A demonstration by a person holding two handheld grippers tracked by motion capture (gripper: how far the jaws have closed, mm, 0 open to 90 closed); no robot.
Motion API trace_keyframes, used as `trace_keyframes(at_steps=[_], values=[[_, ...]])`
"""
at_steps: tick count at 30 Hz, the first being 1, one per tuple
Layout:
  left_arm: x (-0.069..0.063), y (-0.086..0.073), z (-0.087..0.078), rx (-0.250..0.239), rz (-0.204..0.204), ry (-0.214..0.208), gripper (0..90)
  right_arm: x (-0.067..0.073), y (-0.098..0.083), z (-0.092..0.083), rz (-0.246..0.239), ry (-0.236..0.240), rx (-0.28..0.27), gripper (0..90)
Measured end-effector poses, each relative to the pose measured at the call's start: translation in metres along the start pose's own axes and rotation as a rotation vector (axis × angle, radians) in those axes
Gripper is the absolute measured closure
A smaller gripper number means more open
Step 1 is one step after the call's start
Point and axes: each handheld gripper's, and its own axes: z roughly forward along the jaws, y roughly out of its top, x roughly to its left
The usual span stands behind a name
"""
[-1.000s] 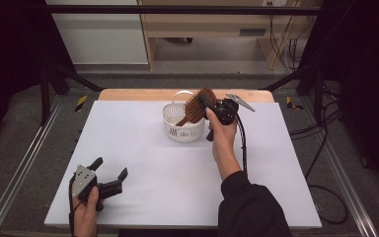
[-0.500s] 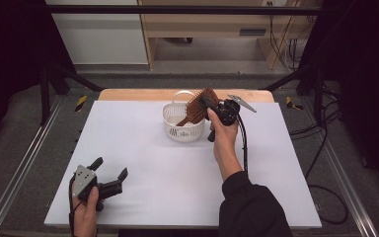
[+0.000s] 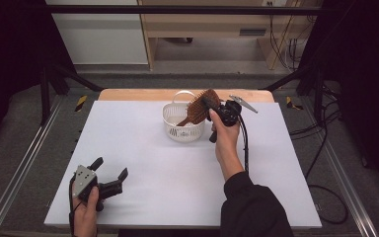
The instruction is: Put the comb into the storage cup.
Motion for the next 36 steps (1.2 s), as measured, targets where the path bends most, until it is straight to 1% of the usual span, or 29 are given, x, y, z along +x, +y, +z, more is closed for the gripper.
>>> trace_keyframes(at_steps=[12, 18, 22, 27, 29, 34, 36], values=[[0.0001, 0.0, 0.0, 0.001, 0.0, 0.0, 2.0, -0.0032, 0.0, -0.0001, -0.006, -0.016, 0.016, 39.5], [-0.0003, -0.0001, 0.0003, 0.002, 0.002, -0.001, 2.1, -0.003, 0.0006, -0.0005, -0.015, -0.029, 0.029, 36.8], [-0.0003, -0.0001, 0.0003, 0.003, 0.003, -0.003, 2.1, -0.005, 0.0003, -0.0001, -0.008, -0.033, 0.035, 35.0], [-0.0002, -0.0001, 0.0002, 0.002, 0.001, -0.002, 2.1, -0.0054, 0.0007, 0.0, -0.019, -0.033, 0.042, 33.3], [-0.0002, -0.0002, 0.0002, 0.002, 0.001, -0.002, 2.1, -0.0054, 0.0008, -0.0001, -0.021, -0.032, 0.046, 31.5], [-0.0004, -0.0002, 0.0003, 0.004, 0.003, 0.0, 2.1, -0.0047, 0.0008, -0.0003, -0.054, -0.03, 0.065, 25.4], [-0.0003, 0.0001, 0.0, 0.002, 0.004, 0.001, 2.1, -0.0038, 0.001, 0.0002, -0.063, -0.027, 0.08, 21.1]])
